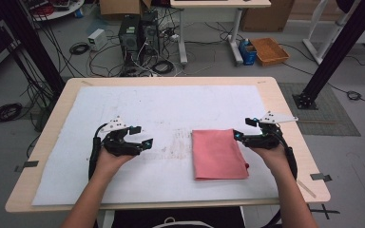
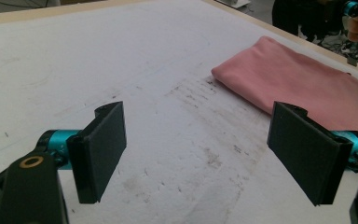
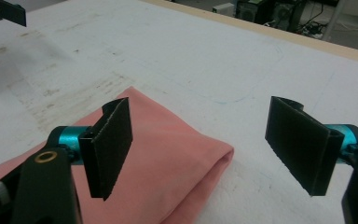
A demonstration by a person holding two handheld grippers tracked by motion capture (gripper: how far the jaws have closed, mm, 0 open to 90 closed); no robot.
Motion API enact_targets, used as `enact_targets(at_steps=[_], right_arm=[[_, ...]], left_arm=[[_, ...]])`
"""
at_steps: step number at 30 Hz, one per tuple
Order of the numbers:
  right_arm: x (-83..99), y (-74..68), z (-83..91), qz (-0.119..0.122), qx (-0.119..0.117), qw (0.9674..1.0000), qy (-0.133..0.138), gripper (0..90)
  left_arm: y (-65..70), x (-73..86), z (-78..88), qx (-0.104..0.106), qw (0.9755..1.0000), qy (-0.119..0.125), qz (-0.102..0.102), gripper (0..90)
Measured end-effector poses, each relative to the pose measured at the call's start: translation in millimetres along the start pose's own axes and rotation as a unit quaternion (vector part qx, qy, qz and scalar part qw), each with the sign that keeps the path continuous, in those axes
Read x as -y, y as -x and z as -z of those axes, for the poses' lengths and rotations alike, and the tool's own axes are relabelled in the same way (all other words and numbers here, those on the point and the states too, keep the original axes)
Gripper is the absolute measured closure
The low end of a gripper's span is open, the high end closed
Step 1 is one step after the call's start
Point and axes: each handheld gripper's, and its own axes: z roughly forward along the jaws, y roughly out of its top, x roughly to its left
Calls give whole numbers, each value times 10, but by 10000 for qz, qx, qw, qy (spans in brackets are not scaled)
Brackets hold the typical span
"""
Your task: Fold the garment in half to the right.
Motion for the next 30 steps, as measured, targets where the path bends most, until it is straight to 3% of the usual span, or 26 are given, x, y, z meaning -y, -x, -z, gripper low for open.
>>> enact_targets(at_steps=[11,30], right_arm=[[2,-18,-60,42,-80,9999,-97,215],[42,2,-155,24,-103,9997,-208,213]], left_arm=[[60,30,72,-7,9999,37,-129,196],[39,70,77,-18,9998,-50,-192,196]])
